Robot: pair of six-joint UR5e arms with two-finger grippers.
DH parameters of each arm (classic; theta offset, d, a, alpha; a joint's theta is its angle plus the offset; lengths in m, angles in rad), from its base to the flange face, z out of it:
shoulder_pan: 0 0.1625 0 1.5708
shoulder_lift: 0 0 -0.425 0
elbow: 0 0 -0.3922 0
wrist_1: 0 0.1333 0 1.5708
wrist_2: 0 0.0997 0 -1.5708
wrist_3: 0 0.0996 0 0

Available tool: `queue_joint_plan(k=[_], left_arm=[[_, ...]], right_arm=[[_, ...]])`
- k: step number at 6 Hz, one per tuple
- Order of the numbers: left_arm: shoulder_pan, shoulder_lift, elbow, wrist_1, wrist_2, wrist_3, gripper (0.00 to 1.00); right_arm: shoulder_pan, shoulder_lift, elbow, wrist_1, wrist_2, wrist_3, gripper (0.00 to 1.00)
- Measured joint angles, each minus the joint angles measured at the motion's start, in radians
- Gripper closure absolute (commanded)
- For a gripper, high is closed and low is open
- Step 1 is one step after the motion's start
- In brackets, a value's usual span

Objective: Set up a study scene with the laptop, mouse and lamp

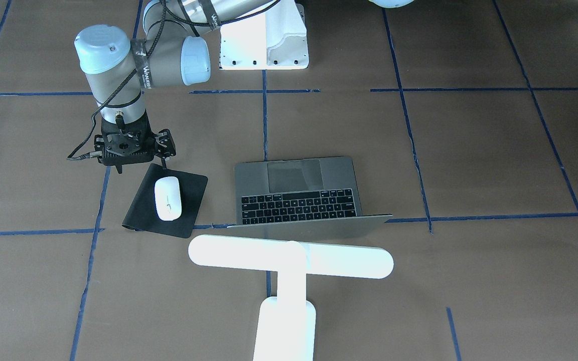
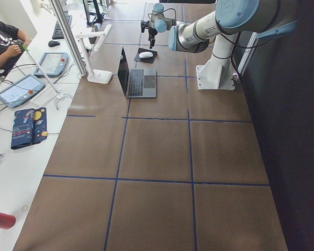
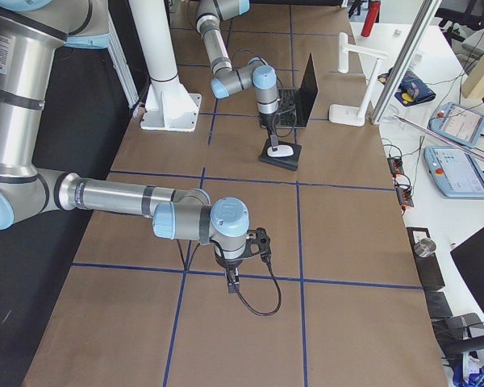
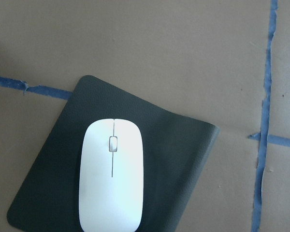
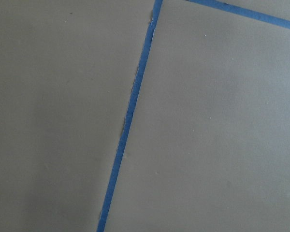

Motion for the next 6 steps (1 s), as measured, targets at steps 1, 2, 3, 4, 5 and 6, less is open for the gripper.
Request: queue_joint_plan(k=[1,2,3,4,5,6], left_arm=[[-0.027,0.092,-0.169,0.107,-0.063,0.049,0.0],[-0.049,0.246,-0.42,0.223,-0.099,0.132,0.0],[-0.069,0.407,-0.666,0.33,-0.112,0.251,0.0],[-0.09,0.564,-0.873,0.394,-0.115,0.426,0.0],[-0.116,0.714,-1.041,0.419,-0.116,0.627,0.0],[-0.152,0.839,-1.169,0.427,-0.125,0.795,0.0]], right_arm=[[0.0,0.0,0.0,0.001,0.0,0.001,0.0],[0.0,0.001,0.001,0.001,0.0,0.001,0.0],[0.0,0.002,0.001,0.001,0.0,0.001,0.0],[0.0,0.002,0.002,0.001,0.0,0.001,0.0],[0.0,0.002,0.002,0.001,0.0,0.001,0.0],[0.0,0.002,0.0,0.001,0.0,0.0,0.0]])
